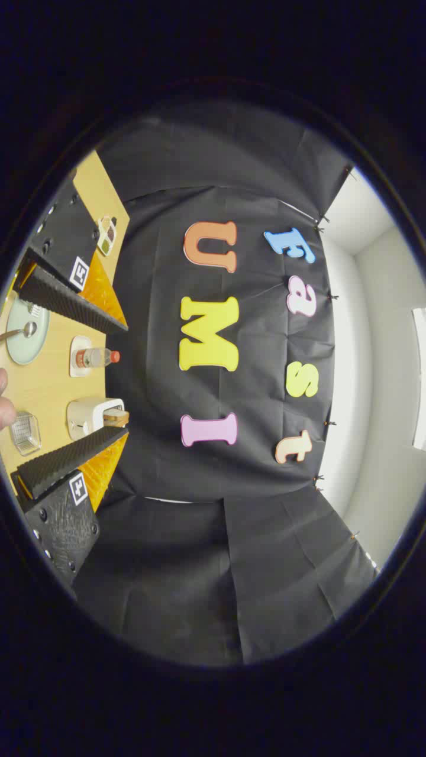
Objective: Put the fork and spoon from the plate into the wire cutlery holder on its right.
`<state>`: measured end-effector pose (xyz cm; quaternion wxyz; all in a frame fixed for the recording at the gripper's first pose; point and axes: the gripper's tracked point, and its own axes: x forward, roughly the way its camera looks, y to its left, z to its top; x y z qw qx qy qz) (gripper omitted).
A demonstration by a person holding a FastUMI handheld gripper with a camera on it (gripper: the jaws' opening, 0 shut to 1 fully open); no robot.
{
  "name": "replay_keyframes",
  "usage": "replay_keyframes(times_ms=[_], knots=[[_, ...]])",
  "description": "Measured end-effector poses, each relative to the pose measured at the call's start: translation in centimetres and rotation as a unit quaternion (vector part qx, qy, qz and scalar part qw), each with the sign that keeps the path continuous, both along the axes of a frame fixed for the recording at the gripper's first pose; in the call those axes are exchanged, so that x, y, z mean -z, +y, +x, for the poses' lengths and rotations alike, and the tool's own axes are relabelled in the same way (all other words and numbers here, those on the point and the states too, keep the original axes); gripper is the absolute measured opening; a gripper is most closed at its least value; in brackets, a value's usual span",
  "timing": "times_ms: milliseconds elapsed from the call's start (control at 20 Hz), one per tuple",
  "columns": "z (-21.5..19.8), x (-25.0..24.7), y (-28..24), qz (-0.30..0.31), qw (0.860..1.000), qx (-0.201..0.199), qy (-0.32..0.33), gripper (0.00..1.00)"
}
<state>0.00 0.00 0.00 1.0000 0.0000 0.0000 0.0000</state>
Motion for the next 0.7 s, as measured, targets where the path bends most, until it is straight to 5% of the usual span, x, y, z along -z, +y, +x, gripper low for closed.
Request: replay_keyframes(times_ms=[700], knots=[[0.0, 0.6, -1.8, -0.002, 1.0, 0.001, 0.018, 0.95]])
